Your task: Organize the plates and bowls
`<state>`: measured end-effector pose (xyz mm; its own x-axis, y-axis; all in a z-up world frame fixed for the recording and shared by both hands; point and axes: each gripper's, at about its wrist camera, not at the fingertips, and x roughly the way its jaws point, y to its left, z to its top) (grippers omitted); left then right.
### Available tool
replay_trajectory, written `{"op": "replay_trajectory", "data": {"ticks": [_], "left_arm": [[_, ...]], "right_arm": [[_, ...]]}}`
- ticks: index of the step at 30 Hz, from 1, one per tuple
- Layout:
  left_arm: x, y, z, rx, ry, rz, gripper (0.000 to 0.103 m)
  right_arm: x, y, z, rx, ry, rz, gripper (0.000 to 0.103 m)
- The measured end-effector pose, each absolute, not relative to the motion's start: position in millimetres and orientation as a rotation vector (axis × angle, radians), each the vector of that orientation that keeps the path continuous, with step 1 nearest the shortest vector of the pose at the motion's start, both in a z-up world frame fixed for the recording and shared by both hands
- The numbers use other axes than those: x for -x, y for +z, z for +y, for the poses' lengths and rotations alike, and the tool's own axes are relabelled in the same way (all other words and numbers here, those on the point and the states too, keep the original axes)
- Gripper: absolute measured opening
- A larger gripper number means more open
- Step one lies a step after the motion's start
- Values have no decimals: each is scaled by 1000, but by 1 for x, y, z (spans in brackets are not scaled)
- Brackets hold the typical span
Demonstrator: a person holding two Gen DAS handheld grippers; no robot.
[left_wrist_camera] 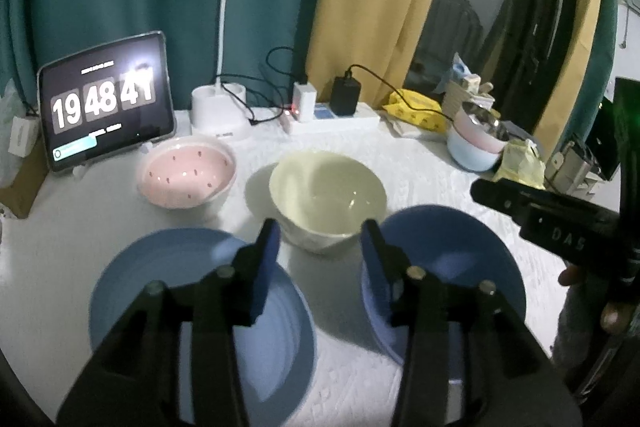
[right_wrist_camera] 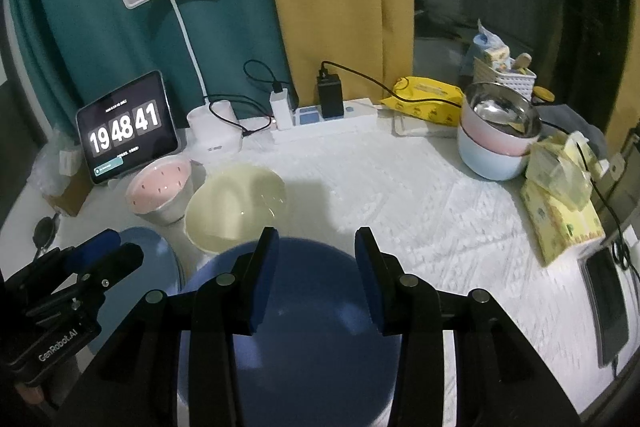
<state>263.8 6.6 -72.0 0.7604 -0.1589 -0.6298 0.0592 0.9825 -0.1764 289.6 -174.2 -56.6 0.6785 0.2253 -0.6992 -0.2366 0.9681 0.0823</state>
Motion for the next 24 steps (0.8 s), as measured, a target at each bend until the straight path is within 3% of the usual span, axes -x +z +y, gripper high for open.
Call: {"op": "replay_trajectory", "data": {"ticks": [24], "left_arm": [[-325,-100,29,209,-59,766,45]], "right_arm": [[-358,-86,-140,42,329,884,41]]}}
